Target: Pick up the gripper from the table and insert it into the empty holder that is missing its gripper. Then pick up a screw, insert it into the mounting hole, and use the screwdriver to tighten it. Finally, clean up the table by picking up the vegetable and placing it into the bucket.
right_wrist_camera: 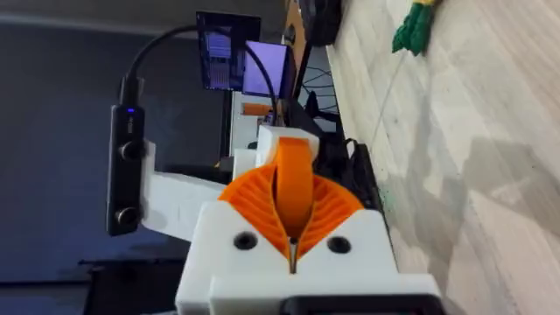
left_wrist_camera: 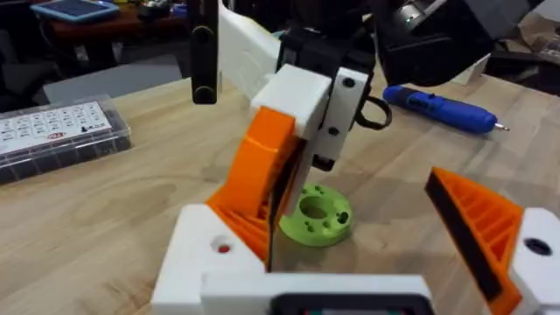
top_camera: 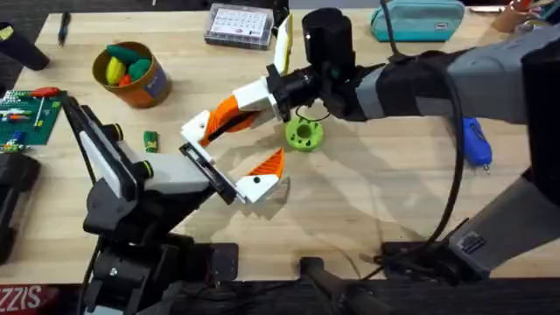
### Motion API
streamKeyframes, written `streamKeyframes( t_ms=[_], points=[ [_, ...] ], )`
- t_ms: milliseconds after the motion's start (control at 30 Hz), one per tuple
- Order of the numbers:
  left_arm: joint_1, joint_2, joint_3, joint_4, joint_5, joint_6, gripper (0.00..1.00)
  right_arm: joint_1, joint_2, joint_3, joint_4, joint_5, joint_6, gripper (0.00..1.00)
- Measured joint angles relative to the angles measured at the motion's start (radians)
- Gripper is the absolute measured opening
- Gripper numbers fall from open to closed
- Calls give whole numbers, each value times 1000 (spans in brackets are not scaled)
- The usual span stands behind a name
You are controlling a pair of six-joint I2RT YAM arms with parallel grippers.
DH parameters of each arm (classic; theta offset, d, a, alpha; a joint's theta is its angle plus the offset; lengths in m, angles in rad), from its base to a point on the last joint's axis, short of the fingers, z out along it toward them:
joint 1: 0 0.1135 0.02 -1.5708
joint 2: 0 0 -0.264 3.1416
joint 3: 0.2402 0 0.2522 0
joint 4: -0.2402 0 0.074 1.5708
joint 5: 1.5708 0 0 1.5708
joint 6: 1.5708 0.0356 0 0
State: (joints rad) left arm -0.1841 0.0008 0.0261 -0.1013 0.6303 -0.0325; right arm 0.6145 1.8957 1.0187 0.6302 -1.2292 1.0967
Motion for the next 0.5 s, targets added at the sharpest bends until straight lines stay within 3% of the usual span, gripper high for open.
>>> streamKeyframes(
  t_ms=[500],
  points=[
    [0, 0, 0, -2, -3, -18, 985, -3, 17, 9, 7, 2, 4, 13]
  ],
)
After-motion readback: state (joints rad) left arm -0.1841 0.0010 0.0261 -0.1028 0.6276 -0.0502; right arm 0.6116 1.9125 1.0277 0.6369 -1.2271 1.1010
